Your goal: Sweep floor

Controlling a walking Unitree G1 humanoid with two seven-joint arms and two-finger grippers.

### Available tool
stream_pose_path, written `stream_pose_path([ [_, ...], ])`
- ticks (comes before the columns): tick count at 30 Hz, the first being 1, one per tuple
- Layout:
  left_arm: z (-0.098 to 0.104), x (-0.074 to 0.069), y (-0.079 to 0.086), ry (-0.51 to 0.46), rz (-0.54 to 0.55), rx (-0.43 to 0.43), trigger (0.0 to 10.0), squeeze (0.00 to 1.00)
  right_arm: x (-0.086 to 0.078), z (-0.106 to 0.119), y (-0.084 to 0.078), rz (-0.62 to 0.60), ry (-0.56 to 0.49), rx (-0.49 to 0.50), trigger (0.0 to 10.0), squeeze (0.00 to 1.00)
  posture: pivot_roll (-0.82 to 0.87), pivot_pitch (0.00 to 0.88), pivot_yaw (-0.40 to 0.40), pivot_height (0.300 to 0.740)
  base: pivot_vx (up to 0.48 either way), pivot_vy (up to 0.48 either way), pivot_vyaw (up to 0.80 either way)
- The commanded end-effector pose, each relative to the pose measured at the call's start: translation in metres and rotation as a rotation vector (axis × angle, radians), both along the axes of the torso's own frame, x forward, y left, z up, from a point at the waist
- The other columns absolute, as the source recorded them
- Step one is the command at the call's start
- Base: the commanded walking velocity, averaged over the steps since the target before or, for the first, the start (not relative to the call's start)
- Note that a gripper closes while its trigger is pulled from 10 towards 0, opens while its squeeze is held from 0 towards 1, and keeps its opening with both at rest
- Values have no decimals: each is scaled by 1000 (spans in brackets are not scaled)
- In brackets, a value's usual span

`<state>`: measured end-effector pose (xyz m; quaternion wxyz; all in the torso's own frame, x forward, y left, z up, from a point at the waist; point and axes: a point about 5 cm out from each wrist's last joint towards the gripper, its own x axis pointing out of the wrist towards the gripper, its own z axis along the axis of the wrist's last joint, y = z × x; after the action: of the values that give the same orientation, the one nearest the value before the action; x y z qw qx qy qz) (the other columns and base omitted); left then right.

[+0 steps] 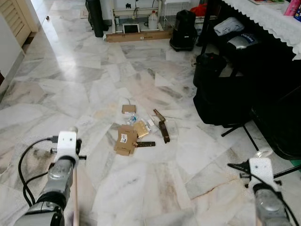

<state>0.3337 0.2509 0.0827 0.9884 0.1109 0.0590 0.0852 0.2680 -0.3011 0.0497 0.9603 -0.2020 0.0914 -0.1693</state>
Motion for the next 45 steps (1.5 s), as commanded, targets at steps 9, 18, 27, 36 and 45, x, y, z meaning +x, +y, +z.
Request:
stream_pose_path([
  [9,32,18,-38,-185,-138,-28,10000,0,25,44,19,-15,-281,99,10000,0,28,80,-9,740,0,0,0],
  [18,40,14,-61,-264,-209,-41,10000,0,10,18,28,-117,-271,291,10000,0,37,104,-6,740,0,0,0],
  [27,57,17,-76,-340,-264,-52,10000,0,9,13,33,-116,-260,318,10000,0,38,116,-5,740,0,0,0],
  [36,52,11,-90,-334,-335,-98,10000,0,15,21,42,-71,-297,315,10000,0,30,107,1,740,0,0,0],
  [45,56,10,-98,-338,-347,-113,10000,0,16,21,50,-34,-296,311,10000,0,30,91,6,740,29,0,0],
])
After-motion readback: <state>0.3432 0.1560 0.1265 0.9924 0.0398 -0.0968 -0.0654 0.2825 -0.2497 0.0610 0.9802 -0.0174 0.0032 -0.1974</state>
